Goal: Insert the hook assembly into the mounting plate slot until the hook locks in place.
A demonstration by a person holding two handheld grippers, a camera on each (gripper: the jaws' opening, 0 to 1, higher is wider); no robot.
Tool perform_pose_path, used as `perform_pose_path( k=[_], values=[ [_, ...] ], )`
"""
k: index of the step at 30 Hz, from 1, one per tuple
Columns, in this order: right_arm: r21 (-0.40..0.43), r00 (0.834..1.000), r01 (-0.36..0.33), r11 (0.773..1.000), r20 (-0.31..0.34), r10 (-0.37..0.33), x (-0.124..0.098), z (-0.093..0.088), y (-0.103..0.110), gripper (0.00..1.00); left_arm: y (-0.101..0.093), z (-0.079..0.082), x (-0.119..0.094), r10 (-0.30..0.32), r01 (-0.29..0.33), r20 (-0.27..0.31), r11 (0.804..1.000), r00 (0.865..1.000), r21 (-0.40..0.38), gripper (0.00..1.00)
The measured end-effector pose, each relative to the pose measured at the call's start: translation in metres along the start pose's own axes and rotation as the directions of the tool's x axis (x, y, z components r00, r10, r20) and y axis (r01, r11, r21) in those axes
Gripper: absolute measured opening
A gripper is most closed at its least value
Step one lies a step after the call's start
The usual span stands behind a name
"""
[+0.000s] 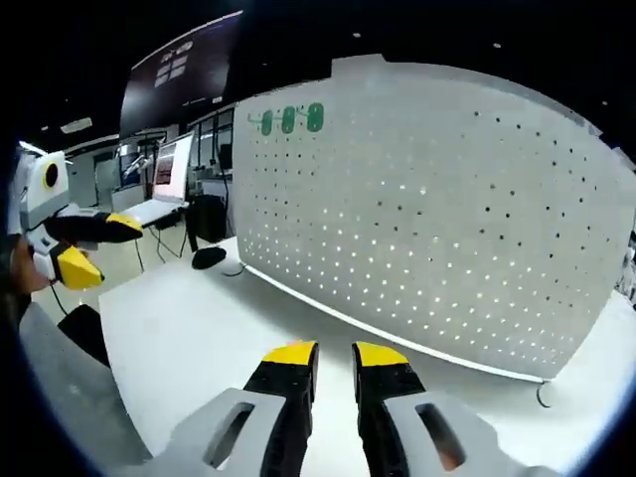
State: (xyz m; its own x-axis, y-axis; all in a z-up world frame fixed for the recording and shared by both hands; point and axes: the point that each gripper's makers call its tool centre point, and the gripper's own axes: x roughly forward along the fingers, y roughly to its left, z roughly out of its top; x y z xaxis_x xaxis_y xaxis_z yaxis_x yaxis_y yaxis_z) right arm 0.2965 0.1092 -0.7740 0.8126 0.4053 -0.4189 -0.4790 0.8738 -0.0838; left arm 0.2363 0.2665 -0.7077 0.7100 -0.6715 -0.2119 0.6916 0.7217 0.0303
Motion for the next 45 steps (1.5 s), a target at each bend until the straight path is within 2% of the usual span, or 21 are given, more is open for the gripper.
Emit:
perform_pose_path(
  k=[2, 5, 8, 12, 15, 18, 22, 32, 37, 41, 45],
  values=[
    [0.012, 0.999, -0.038, 0.999, -0.039, 0.038, 0.005, -0.017, 0.006, 0.13, 0.0, -0.001, -0.001, 0.01, -0.01, -0.006, 1.0, 1.0, 0.001, 0.49],
    [-0.02, 0.996, -0.046, 0.999, -0.083, 0.044, 0.014, -0.039, 0.004, 0.13, 0.001, -0.002, -0.003, 0.027, -0.027, -0.012, 1.0, 1.0, -0.001, 0.49],
    [0.027, 0.987, -0.065, 0.998, -0.143, 0.068, 0.024, -0.064, 0.002, 0.13, 0.0, -0.004, -0.003, 0.039, -0.039, -0.02, 0.999, 0.999, -0.004, 0.49],
    [0.008, 0.973, -0.083, 0.996, -0.216, 0.083, 0.035, -0.086, 0.001, 0.13, -0.001, -0.005, -0.004, 0.05, -0.05, -0.026, 0.999, 0.998, -0.004, 0.49],
    [-0.004, 0.964, -0.1, 0.995, -0.25, 0.096, 0.042, -0.096, 0.003, 0.14, -0.001, -0.005, -0.004, 0.058, -0.059, -0.029, 0.998, 0.998, -0.007, 0.49],
    [-0.039, 0.955, -0.136, 0.99, -0.273, 0.12, 0.044, -0.102, 0.014, 0.15, 0.001, -0.006, -0.004, 0.066, -0.066, -0.032, 0.998, 0.997, -0.009, 0.48],
    [-0.042, 0.945, -0.161, 0.986, -0.295, 0.141, 0.043, -0.108, 0.023, 0.16, 0.003, -0.008, -0.005, 0.078, -0.079, -0.034, 0.997, 0.996, -0.015, 0.48],
    [-0.154, 0.928, -0.274, 0.949, -0.3, 0.219, 0.046, -0.101, 0.065, 0.22, 0.0, -0.01, -0.003, 0.073, -0.074, -0.038, 0.997, 0.997, -0.023, 0.48],
    [-0.131, 0.919, -0.286, 0.949, -0.319, 0.233, 0.051, -0.108, 0.067, 0.21, -0.002, -0.012, -0.003, 0.064, -0.065, -0.045, 0.998, 0.997, -0.017, 0.48],
    [-0.1, 0.907, -0.302, 0.948, -0.338, 0.253, 0.05, -0.116, 0.064, 0.15, -0.003, -0.013, -0.003, 0.058, -0.059, -0.051, 0.998, 0.997, -0.013, 0.47],
    [-0.081, 0.906, -0.309, 0.948, -0.329, 0.267, 0.052, -0.114, 0.064, 0.13, -0.003, -0.014, -0.001, 0.052, -0.053, -0.057, 0.999, 0.997, -0.014, 0.47]
  ],
)
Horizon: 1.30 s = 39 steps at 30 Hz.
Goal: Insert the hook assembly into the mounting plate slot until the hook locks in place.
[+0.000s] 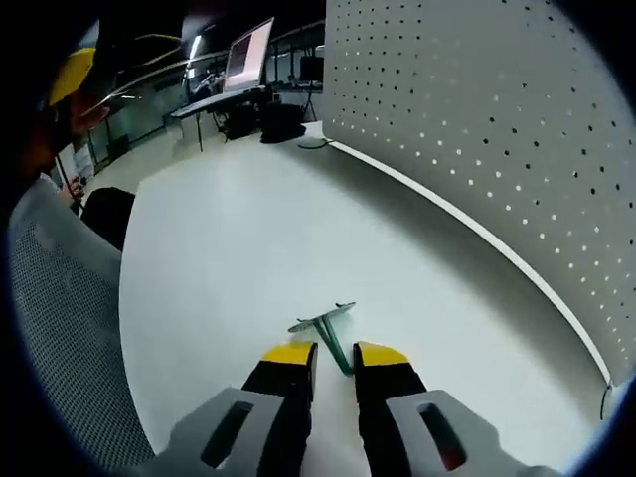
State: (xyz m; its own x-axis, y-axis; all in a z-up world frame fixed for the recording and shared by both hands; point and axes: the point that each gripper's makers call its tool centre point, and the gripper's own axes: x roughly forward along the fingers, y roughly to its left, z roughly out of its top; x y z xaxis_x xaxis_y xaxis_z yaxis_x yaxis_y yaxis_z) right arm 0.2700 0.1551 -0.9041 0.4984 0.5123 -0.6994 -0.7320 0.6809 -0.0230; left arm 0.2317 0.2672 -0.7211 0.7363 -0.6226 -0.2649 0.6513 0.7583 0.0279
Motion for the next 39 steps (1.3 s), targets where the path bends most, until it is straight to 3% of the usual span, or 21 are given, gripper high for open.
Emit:
perform_pose_path(
  k=[3, 10, 19, 23, 30, 33, 39],
  values=[
    [0.001, 1.0, -0.015, 1.0, -0.004, 0.015, 0.0, 0.0, 0.002, 0.05, -0.003, 0.0, 0.001, -0.011, 0.011, -0.005, 1.0, 1.0, 0.005, 0.47],
    [-0.05, 0.999, -0.039, 0.998, -0.008, 0.039, -0.002, 0.004, 0.016, 0.03, -0.006, -0.006, 0.003, -0.026, 0.026, -0.023, 1.0, 0.999, 0.007, 0.47],
    [-0.236, 0.999, -0.042, 0.971, 0.023, 0.049, -0.016, 0.043, 0.042, 0.03, -0.013, -0.023, 0.015, -0.065, 0.067, -0.075, 0.997, 0.995, 0.028, 0.4],
    [-0.255, 0.997, -0.038, 0.966, 0.054, 0.054, -0.02, 0.064, 0.052, 0.03, -0.013, -0.032, 0.024, -0.079, 0.084, -0.123, 0.996, 0.989, 0.033, 0.35],
    [-0.299, 0.99, 0.018, 0.954, 0.139, 0.025, -0.026, 0.104, 0.067, 0.03, 0.005, -0.037, 0.039, -0.019, 0.03, -0.187, 0.998, 0.982, 0.053, 0.16],
    [-0.311, 0.988, 0.033, 0.95, 0.155, 0.017, -0.026, 0.113, 0.072, 0.03, 0.014, -0.039, 0.045, 0.012, 0.003, -0.205, 0.998, 0.979, 0.071, 0.11],
    [-0.348, 0.987, 0.06, 0.936, 0.158, -0.005, -0.024, 0.118, 0.076, 0.03, 0.019, -0.047, 0.049, 0.037, -0.012, -0.261, 0.995, 0.965, 0.095, 0.09]
  ],
)
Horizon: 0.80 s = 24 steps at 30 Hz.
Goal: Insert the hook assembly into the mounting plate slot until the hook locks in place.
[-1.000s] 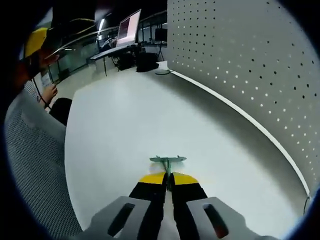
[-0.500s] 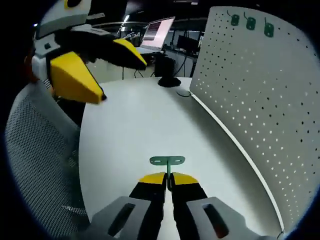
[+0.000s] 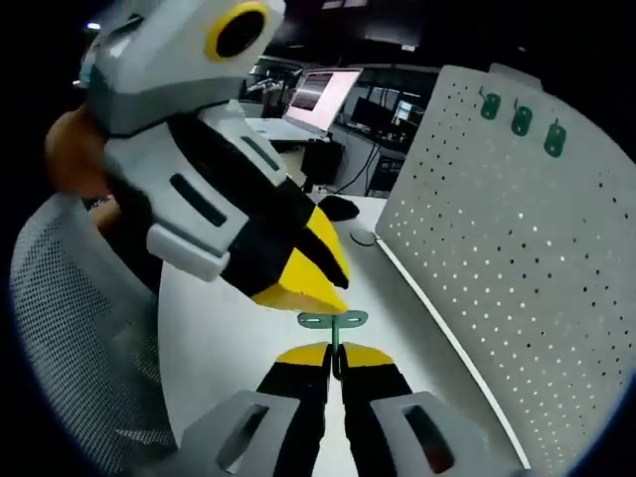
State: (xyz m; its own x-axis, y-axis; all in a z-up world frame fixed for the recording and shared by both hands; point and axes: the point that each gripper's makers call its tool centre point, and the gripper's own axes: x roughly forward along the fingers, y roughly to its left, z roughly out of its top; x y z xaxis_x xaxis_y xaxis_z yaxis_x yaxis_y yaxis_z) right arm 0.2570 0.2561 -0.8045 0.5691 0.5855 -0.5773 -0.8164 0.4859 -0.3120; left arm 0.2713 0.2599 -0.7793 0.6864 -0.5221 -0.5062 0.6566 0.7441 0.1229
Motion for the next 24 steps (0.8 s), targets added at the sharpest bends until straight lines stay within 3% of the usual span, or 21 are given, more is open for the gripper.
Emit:
perform_pose_path(
  k=[10, 19, 24],
  values=[
    [-0.079, 0.999, 0.03, 0.996, -0.017, -0.032, 0.002, 0.007, 0.002, 0.03, 0.0, -0.009, 0.004, 0.003, -0.004, -0.042, 0.999, 0.999, -0.035, 0.03],
    [-0.064, 0.999, 0.039, 0.997, 0.012, -0.038, 0.001, 0.013, 0.002, 0.04, 0.007, -0.009, 0.001, 0.01, -0.013, -0.032, 0.994, 0.999, -0.109, 0.01],
    [0.065, 0.994, 0.05, 0.997, 0.098, -0.056, -0.015, 0.031, -0.006, 0.09, 0.016, -0.007, -0.003, 0.029, -0.029, -0.002, 0.989, 1.0, -0.148, 0.01]
  ],
)
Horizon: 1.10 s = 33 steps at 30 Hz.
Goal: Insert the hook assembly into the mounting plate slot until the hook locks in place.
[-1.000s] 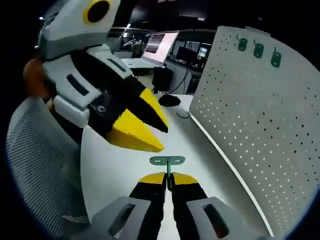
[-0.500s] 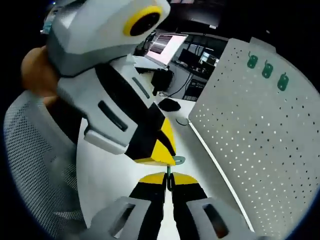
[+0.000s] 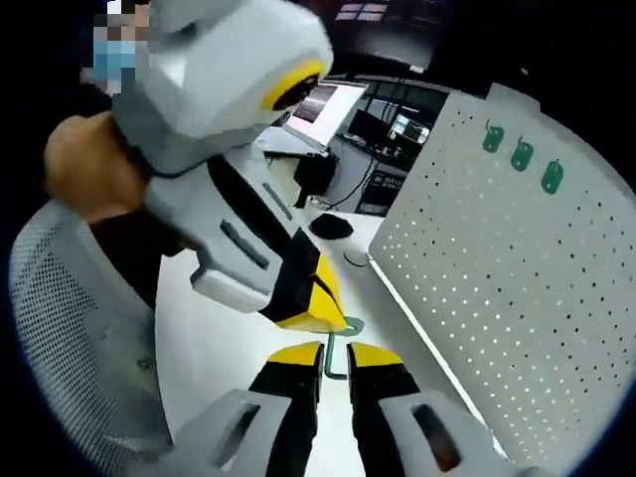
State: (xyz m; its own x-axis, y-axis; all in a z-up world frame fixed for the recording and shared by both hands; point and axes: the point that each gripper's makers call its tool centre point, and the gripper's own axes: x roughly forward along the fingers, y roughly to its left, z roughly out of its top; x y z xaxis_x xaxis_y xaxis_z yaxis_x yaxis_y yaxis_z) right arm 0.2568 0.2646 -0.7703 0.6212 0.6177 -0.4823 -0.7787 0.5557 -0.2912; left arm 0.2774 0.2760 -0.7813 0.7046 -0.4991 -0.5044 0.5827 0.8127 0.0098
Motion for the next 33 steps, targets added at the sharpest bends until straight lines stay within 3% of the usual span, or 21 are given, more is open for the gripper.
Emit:
perform_pose_path(
  k=[3, 6, 9, 11, 15, 19, 20, 23, 25, 30, 33],
  values=[
    [0.141, 0.999, 0.006, 0.99, 0.048, -0.013, -0.009, 0.006, -0.008, 0.11, 0.003, 0.007, -0.004, 0.006, -0.005, 0.039, 1.0, 0.999, -0.027, 0.01],
    [0.296, 0.996, -0.009, 0.955, 0.093, -0.019, -0.016, 0.009, -0.017, 0.12, 0.006, 0.015, -0.008, 0.013, -0.009, 0.083, 0.999, 0.996, -0.053, 0.01],
    [0.389, 0.991, 0.003, 0.921, 0.12, -0.053, -0.021, 0.011, -0.027, 0.12, 0.007, 0.024, -0.012, 0.017, -0.004, 0.132, 0.996, 0.991, -0.092, 0.01],
    [0.41, 0.989, 0.011, 0.912, 0.129, -0.07, -0.024, 0.011, -0.032, 0.12, 0.007, 0.03, -0.014, 0.02, -0.003, 0.16, 0.995, 0.987, -0.104, 0.01],
    [0.543, 0.983, -0.069, 0.837, 0.18, -0.035, -0.026, 0.019, -0.028, 0.11, 0.006, 0.039, -0.019, 0.024, 0.001, 0.213, 0.993, 0.977, -0.118, 0.01],
    [0.587, 0.978, -0.091, 0.804, 0.205, -0.039, -0.027, 0.023, -0.029, 0.1, 0.004, 0.047, -0.024, 0.015, 0.021, 0.254, 0.99, 0.967, -0.137, 0.01],
    [0.61, 0.973, -0.111, 0.785, 0.226, -0.038, -0.027, 0.027, -0.028, 0.09, 0.003, 0.049, -0.025, 0.009, 0.029, 0.262, 0.989, 0.965, -0.143, 0.01],
    [0.617, 0.971, -0.114, 0.779, 0.233, -0.043, -0.029, 0.028, -0.029, 0.06, 0.003, 0.053, -0.028, 0.008, 0.038, 0.281, 0.987, 0.96, -0.155, 0.01],
    [0.602, 0.97, -0.106, 0.791, 0.237, -0.05, -0.032, 0.03, -0.03, 0.03, 0.003, 0.052, -0.028, 0.002, 0.046, 0.286, 0.986, 0.958, -0.163, 0.01],
    [0.465, 0.971, -0.046, 0.884, 0.228, -0.069, -0.038, 0.035, -0.034, 0.02, -0.004, 0.054, -0.027, -0.034, 0.096, 0.3, 0.977, 0.953, -0.193, 0.01],
    [0.46, 0.973, -0.045, 0.887, 0.222, -0.066, -0.036, 0.035, -0.033, 0.02, -0.004, 0.056, -0.028, -0.033, 0.097, 0.305, 0.975, 0.952, -0.198, 0.01]
  ],
)
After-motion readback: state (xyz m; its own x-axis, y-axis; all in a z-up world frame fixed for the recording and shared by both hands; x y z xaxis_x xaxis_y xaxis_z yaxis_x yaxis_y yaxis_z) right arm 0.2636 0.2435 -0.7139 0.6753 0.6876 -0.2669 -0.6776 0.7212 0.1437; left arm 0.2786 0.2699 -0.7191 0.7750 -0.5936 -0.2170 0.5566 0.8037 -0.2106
